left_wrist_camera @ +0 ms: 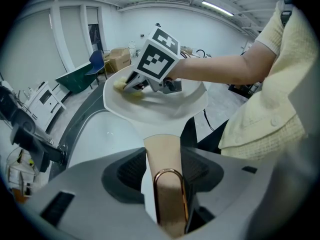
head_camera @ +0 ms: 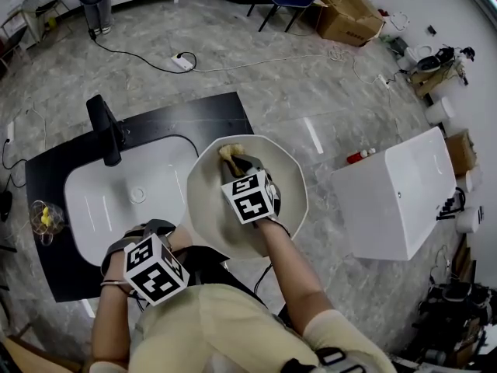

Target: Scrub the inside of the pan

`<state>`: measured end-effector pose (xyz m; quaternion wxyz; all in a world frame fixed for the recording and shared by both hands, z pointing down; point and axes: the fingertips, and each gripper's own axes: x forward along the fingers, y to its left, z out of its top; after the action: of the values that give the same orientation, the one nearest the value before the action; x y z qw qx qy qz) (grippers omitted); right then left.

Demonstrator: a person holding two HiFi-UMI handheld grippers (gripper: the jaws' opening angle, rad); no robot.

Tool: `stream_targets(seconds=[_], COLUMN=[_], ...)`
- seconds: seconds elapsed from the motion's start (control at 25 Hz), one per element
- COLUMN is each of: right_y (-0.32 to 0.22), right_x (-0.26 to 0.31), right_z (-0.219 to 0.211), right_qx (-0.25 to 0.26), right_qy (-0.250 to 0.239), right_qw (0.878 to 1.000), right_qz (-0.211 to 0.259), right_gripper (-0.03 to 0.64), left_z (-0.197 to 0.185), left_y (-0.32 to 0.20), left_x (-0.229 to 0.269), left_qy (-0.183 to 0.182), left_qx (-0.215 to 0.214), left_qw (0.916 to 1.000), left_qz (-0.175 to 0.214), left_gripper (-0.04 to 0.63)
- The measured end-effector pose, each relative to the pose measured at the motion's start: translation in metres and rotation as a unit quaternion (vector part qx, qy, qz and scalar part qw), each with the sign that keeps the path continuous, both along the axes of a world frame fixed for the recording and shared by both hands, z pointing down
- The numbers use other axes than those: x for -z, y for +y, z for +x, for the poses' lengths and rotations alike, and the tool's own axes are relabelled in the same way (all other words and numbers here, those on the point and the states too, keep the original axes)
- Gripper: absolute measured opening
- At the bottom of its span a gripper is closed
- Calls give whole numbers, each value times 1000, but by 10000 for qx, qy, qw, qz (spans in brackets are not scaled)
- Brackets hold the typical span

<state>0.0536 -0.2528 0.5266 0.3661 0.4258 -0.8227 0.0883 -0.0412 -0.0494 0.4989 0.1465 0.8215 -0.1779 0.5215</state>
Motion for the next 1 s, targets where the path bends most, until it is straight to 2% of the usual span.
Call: stream_targets(seconds=[0.16, 0.48, 0.84, 1.0], right_y=[14, 39, 82, 99], right_x=[1, 0, -4, -6], right_z=[-21, -41, -60, -63], right_qx=[553, 1329, 2354, 2619], right_qy=[18, 151, 299, 427], right_qw=[9985, 9909, 9701, 9617], right_qz=[-8, -126, -504, -686], right_gripper=[64, 64, 64, 64], left_z=[0, 0, -1, -1], left_y=[0, 0, -2, -2], left_x=[0, 0, -1, -1], left_qy=[-12, -26, -59, -62], left_qx=[9, -25, -59, -65], left_qw=[10000, 10000, 10000, 10000], left_qz=[6, -1, 4, 7], left_gripper=[216, 216, 216, 216])
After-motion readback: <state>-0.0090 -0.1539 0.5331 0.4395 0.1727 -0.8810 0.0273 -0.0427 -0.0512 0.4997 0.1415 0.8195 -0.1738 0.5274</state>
